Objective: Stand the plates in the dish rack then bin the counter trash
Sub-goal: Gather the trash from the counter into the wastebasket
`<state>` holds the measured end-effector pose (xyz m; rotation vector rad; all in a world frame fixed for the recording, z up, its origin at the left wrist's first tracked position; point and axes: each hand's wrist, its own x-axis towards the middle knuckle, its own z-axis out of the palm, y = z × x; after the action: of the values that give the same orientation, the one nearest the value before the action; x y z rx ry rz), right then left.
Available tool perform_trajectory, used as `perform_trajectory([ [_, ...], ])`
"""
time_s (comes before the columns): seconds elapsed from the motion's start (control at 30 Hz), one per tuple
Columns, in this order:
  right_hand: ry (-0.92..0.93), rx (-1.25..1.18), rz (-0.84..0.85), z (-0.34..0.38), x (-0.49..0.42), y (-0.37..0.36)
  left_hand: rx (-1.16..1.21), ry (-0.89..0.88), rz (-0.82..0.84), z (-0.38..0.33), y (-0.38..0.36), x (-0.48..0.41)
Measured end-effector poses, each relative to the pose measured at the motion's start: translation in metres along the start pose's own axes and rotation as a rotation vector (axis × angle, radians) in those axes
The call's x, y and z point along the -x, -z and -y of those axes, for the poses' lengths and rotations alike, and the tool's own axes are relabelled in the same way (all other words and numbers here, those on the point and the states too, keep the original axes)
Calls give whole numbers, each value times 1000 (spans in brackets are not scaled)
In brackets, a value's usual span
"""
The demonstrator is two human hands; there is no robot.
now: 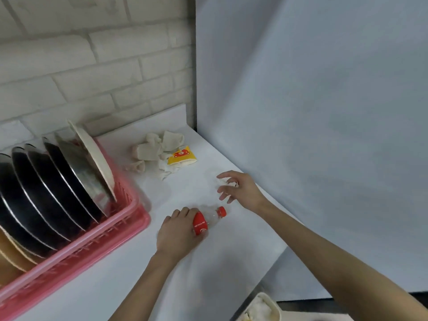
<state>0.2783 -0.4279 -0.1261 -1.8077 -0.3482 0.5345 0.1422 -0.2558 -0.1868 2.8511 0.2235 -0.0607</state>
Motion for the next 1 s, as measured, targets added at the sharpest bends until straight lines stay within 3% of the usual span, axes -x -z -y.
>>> perform_trajectory([
  [0.27,-85,-55,-190,-43,110,49,344,68,-4,-49,7,36],
  [0.4,-164,-39,-314,-74,171,64,604,49,80,-83,2,65],
  [0.53,-234,48,-388,-105,235,71,701,11,201,-129,-12,108],
  [0.7,-258,170,-388,-141,306,75,767,30,291,-175,-36,166],
  [1.0,-304,168,-340,-198,371,70,836,178,414,-201,-92,229],
])
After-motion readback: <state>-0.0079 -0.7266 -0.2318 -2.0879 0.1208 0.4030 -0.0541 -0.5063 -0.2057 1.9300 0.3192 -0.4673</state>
